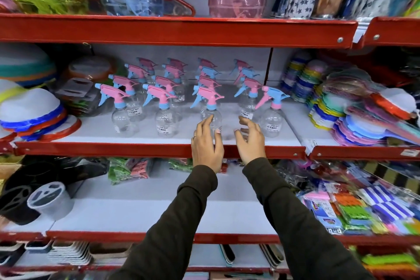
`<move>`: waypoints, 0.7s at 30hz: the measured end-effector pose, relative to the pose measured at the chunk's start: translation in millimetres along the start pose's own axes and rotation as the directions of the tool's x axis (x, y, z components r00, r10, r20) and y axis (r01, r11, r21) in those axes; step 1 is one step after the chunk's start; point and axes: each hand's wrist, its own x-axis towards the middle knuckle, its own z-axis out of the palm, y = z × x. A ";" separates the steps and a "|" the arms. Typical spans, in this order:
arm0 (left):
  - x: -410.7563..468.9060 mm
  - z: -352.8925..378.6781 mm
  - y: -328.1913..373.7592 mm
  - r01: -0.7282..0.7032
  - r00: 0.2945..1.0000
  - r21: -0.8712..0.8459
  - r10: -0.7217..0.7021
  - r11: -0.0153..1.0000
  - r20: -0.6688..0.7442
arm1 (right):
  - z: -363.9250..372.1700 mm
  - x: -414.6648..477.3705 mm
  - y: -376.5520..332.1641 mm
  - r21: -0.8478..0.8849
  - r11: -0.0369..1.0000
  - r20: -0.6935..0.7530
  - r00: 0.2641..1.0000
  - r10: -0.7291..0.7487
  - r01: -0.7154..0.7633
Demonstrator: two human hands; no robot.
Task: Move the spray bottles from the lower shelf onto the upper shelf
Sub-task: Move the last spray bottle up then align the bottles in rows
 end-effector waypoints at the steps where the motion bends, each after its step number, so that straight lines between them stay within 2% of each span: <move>1: -2.5 4.5 4.7 -0.023 1.000 -0.007 0.023 1.000 0.002 | -6.3 0.0 2.5 0.002 1.000 -0.023 1.000 -0.010 0.010; 6: -7.7 35.0 28.7 -0.087 0.989 -0.015 0.088 0.996 0.120 | -43.1 2.2 19.6 -0.001 1.000 -0.159 0.987 -0.022 0.023; 9: -0.2 55.3 42.5 -0.078 0.967 0.021 0.070 0.997 0.247 | -65.1 12.1 29.6 0.006 0.998 -0.226 0.972 0.065 -0.065; 12: 11.8 74.1 54.2 0.023 0.921 0.016 -0.027 1.000 0.389 | -83.1 26.1 35.0 0.005 0.983 -0.187 0.965 0.184 -0.186; 15: 26.1 90.3 64.6 0.132 0.857 0.018 -0.123 0.991 0.500 | -94.2 39.4 37.5 -0.042 0.970 -0.115 0.966 0.233 -0.239; 21: 39.1 107.6 79.0 0.235 0.779 0.002 -0.190 0.972 0.597 | -100.2 49.8 40.8 -0.099 0.954 -0.013 0.959 0.283 -0.283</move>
